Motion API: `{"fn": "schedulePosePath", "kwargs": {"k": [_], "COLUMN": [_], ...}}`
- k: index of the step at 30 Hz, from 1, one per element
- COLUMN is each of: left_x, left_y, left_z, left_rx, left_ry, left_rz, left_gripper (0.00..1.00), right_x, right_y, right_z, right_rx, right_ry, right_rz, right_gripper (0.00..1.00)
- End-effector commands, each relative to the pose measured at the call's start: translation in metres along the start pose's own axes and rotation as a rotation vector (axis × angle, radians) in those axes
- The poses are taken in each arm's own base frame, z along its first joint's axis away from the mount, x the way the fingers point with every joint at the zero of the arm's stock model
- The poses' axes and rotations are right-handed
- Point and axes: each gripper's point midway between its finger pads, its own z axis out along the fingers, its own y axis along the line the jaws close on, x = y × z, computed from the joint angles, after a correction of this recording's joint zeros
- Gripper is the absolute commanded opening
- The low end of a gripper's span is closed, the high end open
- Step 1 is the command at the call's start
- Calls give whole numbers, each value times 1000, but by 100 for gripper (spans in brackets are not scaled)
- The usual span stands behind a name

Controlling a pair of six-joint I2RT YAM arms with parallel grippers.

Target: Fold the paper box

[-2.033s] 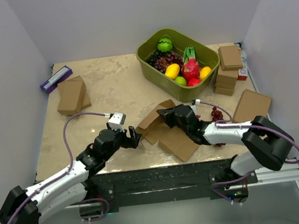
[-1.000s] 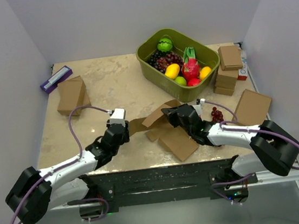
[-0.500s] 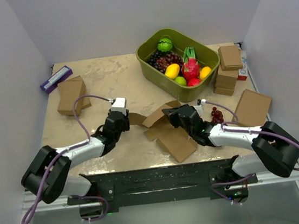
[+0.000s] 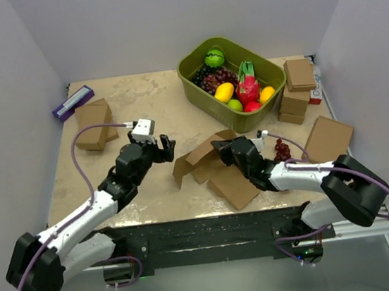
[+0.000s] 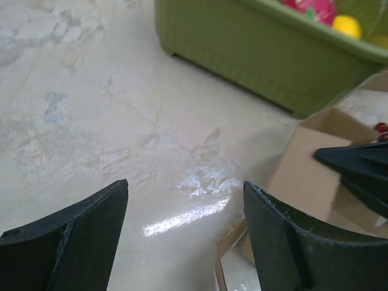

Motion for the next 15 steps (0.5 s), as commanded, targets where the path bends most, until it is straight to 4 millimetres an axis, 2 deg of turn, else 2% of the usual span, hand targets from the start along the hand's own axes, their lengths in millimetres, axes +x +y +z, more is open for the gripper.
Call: {"fn": "schedulePosePath", "kwargs": {"k": [1,3,4,6,8,15], "left_x": [-1,18,18,31,32,43], "left_y": [-28,-35,-43,-57,-66,-69], "left_z": [-13,-7,-5,-2,1,11], "left_rx": [177,208,230,272,288,287], "left_ry": [7,76,85,120,108,135], "left_rz": [-2,39,61,147,206,280], "left_gripper": [80,78,78,78,78,76], "right_x": [-7,-6,-5,-5,-5,-5], "right_y": [-13,-16,-17,-18,-20,-14], "right_z": [6,6,6,7,6,4], "right_rx": [8,8,11,10,12,-5], "right_ry": [-45,-35,-33,-31,-30,-25], "right_rz": [2,9,5,6,9,15], "right_gripper": [0,0,0,0,0,0]}}
